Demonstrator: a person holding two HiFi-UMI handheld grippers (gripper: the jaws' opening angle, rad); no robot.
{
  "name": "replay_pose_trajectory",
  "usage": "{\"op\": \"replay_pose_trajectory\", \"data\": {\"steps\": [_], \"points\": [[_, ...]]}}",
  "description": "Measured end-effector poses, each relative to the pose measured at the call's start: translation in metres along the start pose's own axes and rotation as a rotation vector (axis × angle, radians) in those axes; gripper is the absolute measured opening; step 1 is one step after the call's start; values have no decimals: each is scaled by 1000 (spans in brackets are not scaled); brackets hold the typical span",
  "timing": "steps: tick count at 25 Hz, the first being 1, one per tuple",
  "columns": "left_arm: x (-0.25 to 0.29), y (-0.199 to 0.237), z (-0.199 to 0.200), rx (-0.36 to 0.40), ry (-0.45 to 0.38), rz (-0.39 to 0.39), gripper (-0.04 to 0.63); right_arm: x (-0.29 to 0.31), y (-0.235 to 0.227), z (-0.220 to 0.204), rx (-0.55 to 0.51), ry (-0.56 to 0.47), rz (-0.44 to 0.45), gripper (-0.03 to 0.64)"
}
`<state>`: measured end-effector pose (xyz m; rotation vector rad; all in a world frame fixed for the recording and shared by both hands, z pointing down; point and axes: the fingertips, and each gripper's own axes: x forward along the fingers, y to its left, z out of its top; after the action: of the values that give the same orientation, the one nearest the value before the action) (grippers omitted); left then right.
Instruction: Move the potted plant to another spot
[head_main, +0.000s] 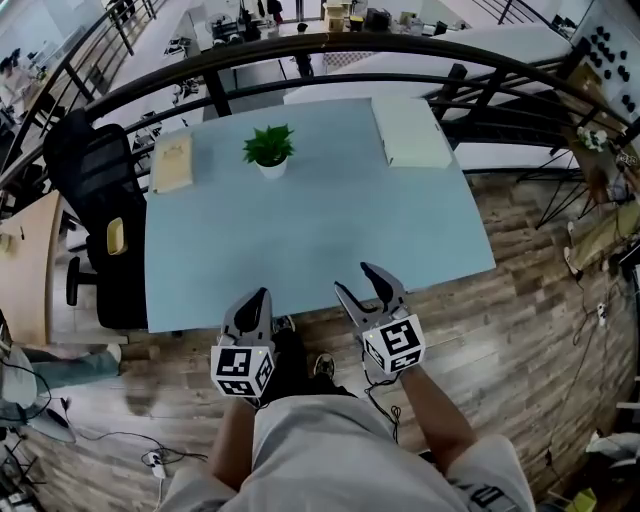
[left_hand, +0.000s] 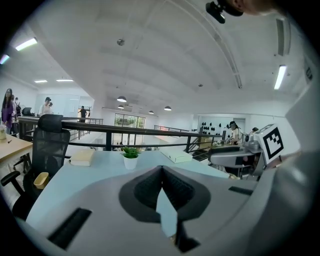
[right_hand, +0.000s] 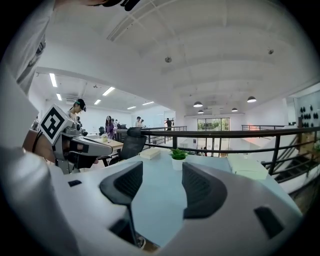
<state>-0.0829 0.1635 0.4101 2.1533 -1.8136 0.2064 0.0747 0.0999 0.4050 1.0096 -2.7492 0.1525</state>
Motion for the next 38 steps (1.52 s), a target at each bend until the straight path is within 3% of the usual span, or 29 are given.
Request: {"op": "replay_pose_trajectory", "data": {"steps": [16,38], "points": [[108,95,-18,-27,99,-10,11,145,-30,-15,34,63,40,309],[191,186,-62,-81,187,20,11,316,-56,-67,68,173,27,371]]}}
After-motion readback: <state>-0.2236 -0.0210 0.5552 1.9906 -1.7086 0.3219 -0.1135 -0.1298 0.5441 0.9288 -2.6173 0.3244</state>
